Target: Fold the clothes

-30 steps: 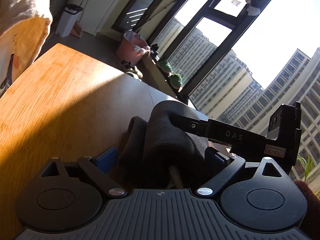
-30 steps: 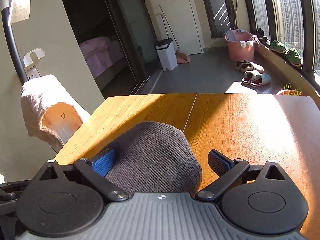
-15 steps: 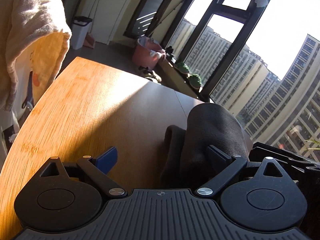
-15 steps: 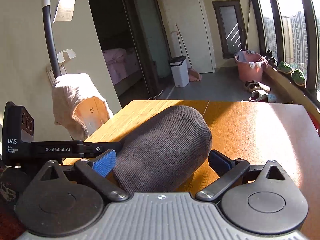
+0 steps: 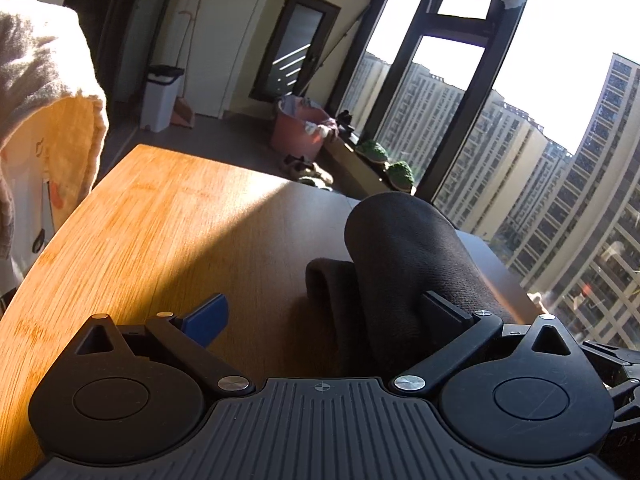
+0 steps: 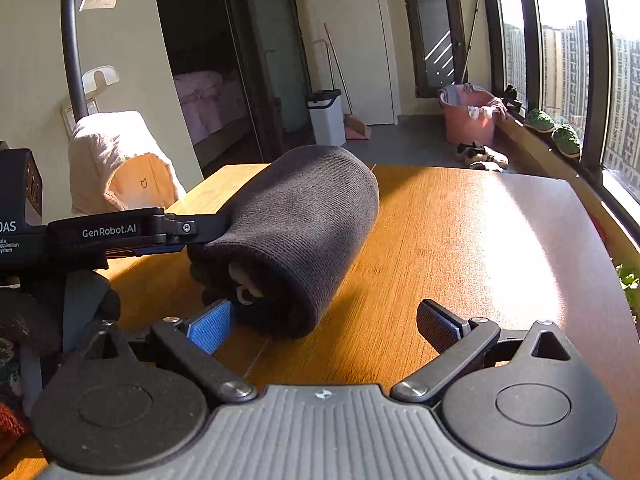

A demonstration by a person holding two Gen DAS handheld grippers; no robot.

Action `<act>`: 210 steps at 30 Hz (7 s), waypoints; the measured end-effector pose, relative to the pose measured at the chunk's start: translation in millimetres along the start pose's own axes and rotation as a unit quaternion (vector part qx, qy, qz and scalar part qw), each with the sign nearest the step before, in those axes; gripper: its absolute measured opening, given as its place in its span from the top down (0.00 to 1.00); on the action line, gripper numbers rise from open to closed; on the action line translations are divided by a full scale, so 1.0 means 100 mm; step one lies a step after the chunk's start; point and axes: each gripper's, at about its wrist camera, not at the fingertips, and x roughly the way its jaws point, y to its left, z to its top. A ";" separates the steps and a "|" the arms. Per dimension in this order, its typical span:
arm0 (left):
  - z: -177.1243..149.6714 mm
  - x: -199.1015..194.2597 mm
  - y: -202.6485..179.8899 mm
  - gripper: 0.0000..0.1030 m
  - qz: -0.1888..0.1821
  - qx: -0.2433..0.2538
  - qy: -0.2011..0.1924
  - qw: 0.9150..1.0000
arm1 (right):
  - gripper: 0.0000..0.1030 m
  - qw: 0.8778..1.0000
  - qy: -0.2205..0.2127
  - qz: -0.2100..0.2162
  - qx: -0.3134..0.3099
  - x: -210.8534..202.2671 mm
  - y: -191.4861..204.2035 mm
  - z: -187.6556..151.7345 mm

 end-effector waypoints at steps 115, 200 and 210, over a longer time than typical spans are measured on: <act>-0.58 -0.63 -0.36 0.00 0.162 0.116 0.074 0.977 | 0.00 0.977 0.061 -0.196 0.062 0.02 0.25 -0.38; -0.52 -0.68 -0.25 0.00 0.180 0.098 0.067 0.976 | 0.00 0.972 0.062 -0.219 0.063 0.12 0.34 -0.34; -0.53 -0.68 -0.25 0.00 0.181 0.098 0.066 0.976 | 0.00 0.972 0.063 -0.219 0.064 0.12 0.33 -0.30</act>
